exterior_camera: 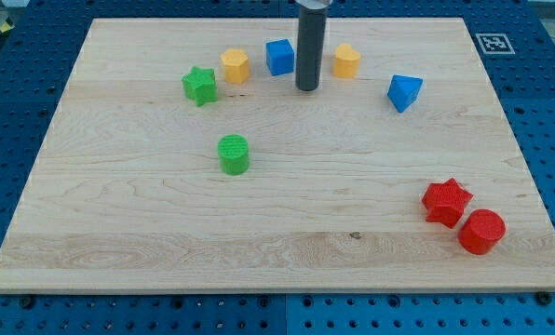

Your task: Slide the hexagon above the green star

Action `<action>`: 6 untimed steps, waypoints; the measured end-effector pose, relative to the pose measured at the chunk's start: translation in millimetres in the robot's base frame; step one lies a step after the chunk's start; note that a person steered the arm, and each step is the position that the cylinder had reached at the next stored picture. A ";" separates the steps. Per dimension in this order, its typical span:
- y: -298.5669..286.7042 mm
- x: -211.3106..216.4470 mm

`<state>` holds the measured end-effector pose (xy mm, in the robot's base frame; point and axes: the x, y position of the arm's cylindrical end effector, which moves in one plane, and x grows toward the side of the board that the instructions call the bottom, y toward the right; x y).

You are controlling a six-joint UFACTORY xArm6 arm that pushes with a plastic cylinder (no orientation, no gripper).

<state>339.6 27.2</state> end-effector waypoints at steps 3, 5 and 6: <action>-45.0 -14.1; -82.8 -36.5; -90.9 -66.1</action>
